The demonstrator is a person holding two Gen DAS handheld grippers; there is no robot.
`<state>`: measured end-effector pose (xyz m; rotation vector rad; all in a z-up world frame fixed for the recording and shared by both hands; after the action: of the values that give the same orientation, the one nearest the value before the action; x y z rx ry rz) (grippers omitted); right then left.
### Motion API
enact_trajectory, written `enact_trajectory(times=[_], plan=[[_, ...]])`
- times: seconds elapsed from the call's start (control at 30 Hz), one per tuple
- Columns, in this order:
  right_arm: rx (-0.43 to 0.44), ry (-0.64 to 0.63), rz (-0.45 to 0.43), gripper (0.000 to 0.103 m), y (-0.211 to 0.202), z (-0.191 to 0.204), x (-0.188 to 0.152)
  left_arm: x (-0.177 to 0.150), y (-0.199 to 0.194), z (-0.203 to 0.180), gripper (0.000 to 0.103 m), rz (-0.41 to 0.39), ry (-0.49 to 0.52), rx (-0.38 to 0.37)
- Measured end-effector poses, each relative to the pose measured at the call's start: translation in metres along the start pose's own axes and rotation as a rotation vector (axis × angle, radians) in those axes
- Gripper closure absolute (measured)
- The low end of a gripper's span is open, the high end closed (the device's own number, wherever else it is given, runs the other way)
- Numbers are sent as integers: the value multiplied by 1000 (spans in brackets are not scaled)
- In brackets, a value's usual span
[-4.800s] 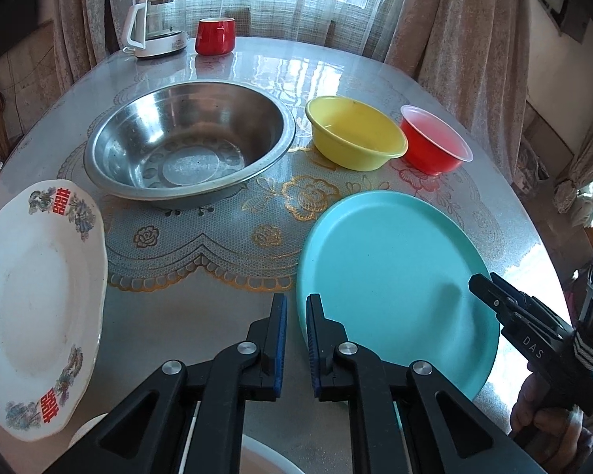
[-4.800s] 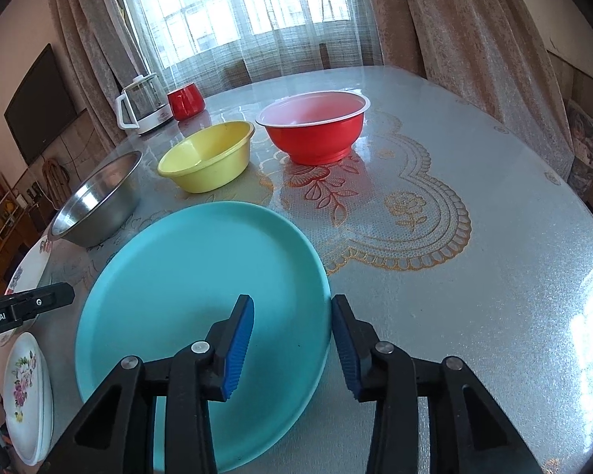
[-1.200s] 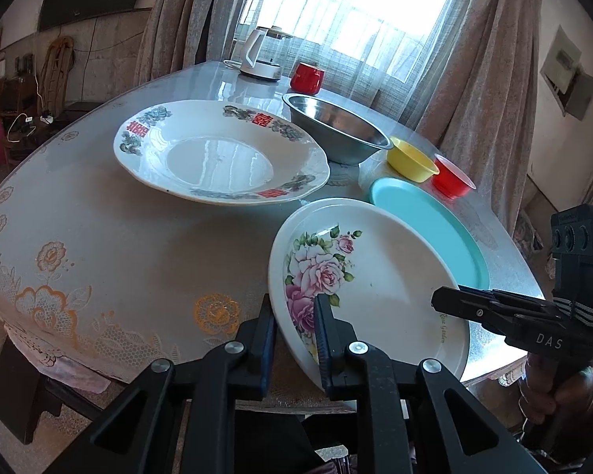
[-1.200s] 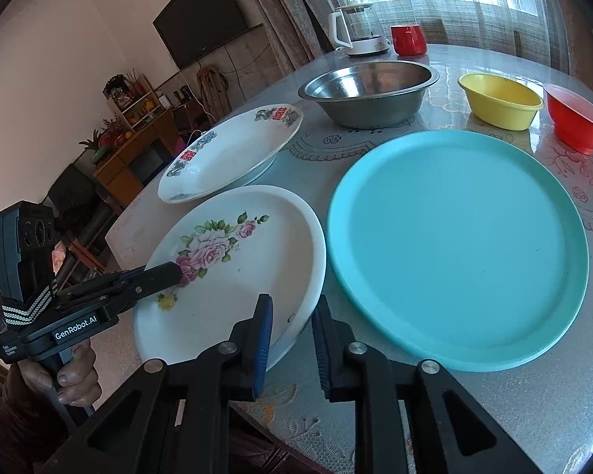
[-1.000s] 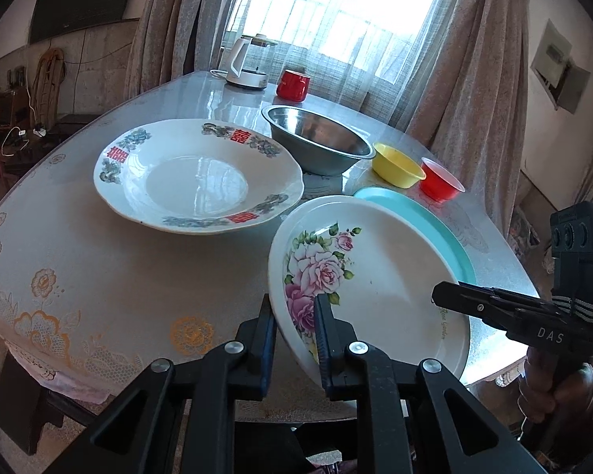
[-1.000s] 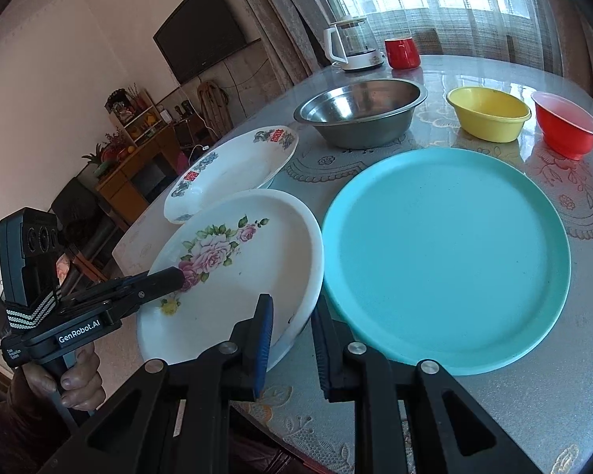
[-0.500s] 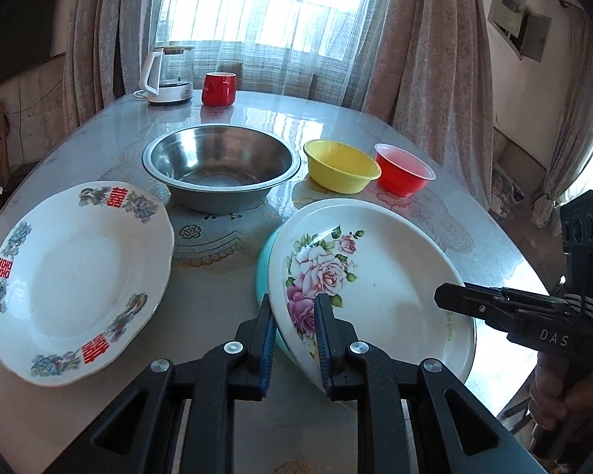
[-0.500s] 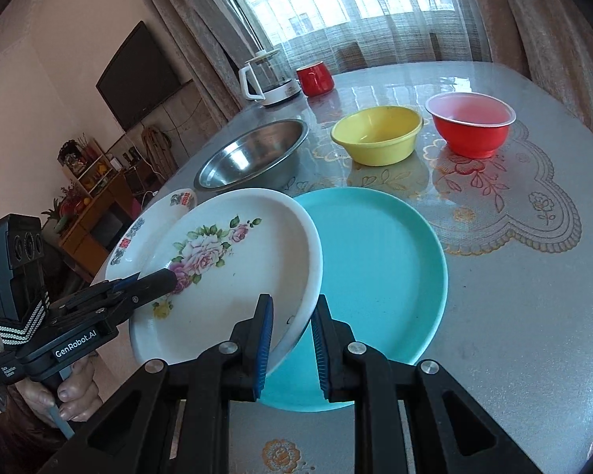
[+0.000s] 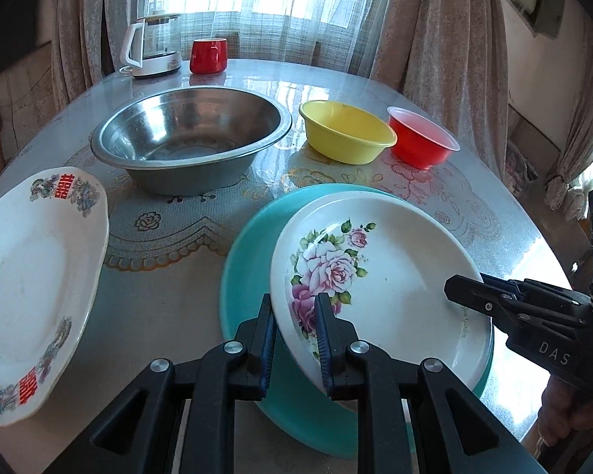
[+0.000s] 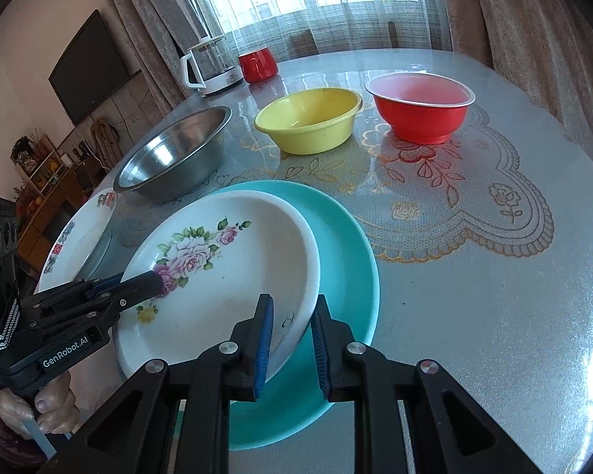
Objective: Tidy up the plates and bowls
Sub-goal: 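Lower the rose-pattern plate onto the teal plate and open the left gripper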
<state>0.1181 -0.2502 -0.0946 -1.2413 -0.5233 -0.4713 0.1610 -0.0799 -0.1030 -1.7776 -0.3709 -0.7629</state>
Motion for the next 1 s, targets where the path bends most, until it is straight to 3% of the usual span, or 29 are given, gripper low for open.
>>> enact_trajectory(times=[0.1,0.3,0.4,0.6,1.0], plan=[[-41,-36,-8,83,2,1,-1,0,0,-2,83,-4,13,27],[-43,-17,-4,82,5,0,0,2,1,-5,81,-14,30,72],[-44,-15,-10,74,3,4,-2,2,1,-8,81,-22,70,119],[-76,-12,-31,67,-3,3,-7,3,1,-7,81,-36,62,151],[-102,9,-96,66,-25,0,-3,3,-8,0,79,-63,12,164]])
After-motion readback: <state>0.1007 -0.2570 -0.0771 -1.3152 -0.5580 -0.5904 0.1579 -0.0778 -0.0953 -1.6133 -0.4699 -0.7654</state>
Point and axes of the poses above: each gripper's, at about its wrist camera, not at the fingertips, and y roughly the way its jaws point, z to its left, x to its top, the point moved 8 cm from there along y, roughly the way its jaws point, and after that the axes turned 2 degrees about -z, right-handed, at the moved point
